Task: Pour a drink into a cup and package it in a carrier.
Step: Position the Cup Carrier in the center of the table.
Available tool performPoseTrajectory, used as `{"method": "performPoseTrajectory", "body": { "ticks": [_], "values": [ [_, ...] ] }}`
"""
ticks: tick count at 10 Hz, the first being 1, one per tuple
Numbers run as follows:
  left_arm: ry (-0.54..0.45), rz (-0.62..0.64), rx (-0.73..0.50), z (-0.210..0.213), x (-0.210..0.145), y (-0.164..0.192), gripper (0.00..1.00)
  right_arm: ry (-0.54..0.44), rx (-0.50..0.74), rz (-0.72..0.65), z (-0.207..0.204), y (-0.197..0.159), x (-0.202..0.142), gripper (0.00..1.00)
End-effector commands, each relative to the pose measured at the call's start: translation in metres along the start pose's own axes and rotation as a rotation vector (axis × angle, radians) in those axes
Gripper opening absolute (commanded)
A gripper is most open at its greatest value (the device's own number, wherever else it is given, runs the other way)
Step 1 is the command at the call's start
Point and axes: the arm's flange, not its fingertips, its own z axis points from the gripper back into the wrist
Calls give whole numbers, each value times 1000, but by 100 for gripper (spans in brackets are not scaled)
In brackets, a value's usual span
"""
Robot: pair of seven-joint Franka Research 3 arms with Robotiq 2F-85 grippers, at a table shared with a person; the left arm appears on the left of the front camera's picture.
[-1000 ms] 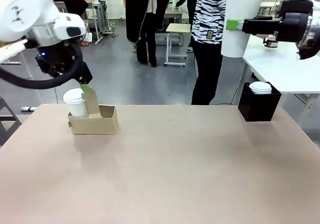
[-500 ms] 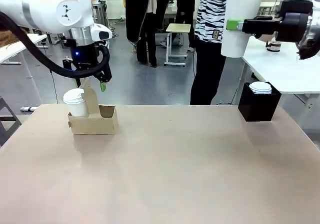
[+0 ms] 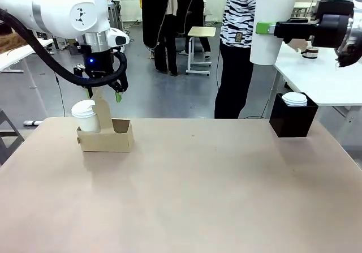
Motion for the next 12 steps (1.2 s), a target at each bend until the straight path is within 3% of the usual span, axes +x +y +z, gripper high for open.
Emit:
{"method": "performPoseTrajectory", "body": {
  "ticks": [1,3,5,8,9,12],
  "values": [
    [0,6,0,0,0,2,100,-3,-6,20,-3,-1,2,80],
    [-1,115,-12,-8,17,19,100,-3,-6,20,-3,-1,2,80],
    [0,123,-34,-17,25,27,100,-3,-6,20,-3,-1,2,80],
    [-46,165,-24,-15,23,33,9,-3,-6,20,-3,-1,2,80],
    [-48,175,-24,-13,23,35,0,-3,-6,20,-3,-1,2,80],
    [-45,188,-21,-13,24,38,4,-3,-6,20,-3,-1,2,80]
  ]
}}
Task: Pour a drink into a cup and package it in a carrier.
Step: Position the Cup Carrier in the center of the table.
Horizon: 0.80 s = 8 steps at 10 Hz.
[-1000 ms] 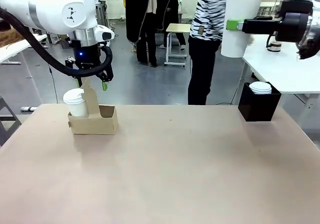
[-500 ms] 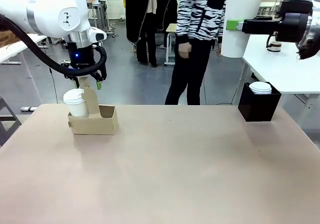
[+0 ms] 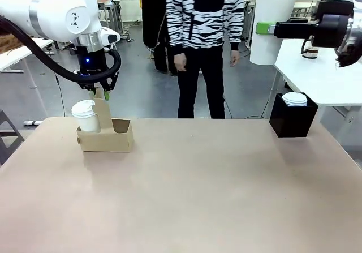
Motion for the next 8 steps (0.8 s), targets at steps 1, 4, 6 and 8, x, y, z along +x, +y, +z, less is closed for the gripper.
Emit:
{"method": "performPoseTrajectory", "body": {
  "ticks": [1,4,6,8],
  "values": [
    [-7,33,1,1,-2,5,0,-3,-6,20,-3,-1,2,80],
    [60,83,-32,-2,5,13,0,-3,-6,20,-3,-1,2,80],
    [0,14,2,-1,1,5,0,-3,-6,20,-3,-1,2,80],
    [0,14,2,-1,1,5,0,-3,-6,20,-3,-1,2,80]
  ]
}}
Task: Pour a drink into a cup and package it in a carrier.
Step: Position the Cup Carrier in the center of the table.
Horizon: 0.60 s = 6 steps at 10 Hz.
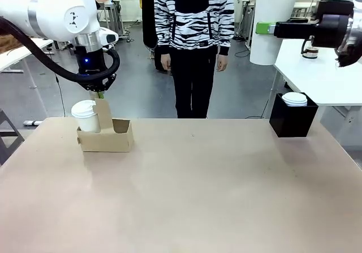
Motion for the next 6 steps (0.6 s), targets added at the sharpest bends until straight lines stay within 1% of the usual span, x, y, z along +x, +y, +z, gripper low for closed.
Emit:
{"method": "performPoseTrajectory", "body": {
  "ticks": [1,2,4,5,6],
  "values": [
    [1,2,-1,0,0,1,4,-3,-6,20,-3,-1,2,80],
    [74,78,60,15,-3,6,2,-3,-6,20,-3,-1,2,80],
    [95,137,68,58,-7,11,2,-3,-6,20,-3,-1,2,80],
    [117,174,82,84,-12,7,2,-3,-6,20,-3,-1,2,80],
    [117,184,64,112,-19,1,2,-3,-6,20,-3,-1,2,80]
  ]
}}
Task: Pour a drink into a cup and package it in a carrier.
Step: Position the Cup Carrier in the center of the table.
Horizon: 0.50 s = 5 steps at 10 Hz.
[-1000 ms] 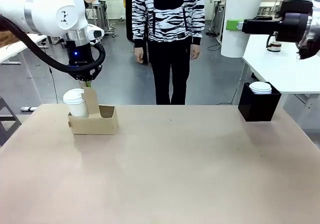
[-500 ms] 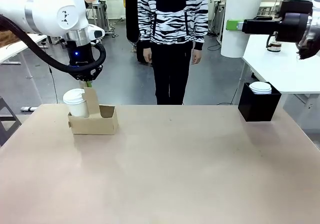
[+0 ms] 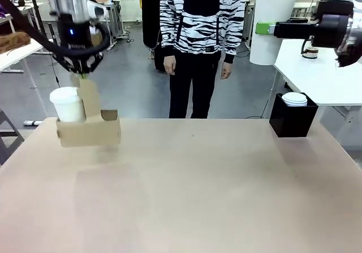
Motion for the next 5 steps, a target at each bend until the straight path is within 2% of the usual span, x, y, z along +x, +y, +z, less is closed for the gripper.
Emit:
{"method": "performPoseTrajectory", "body": {
  "ticks": [1,3,5],
  "values": [
    [-22,48,-11,52,-20,-13,2,-4,-6,19,-3,-1,2,80],
    [-58,56,-49,99,-65,-30,2,-4,-6,19,-3,-1,2,80],
    [-93,48,-78,120,-114,-61,2,-4,-6,19,-3,-1,2,80]
  ]
}}
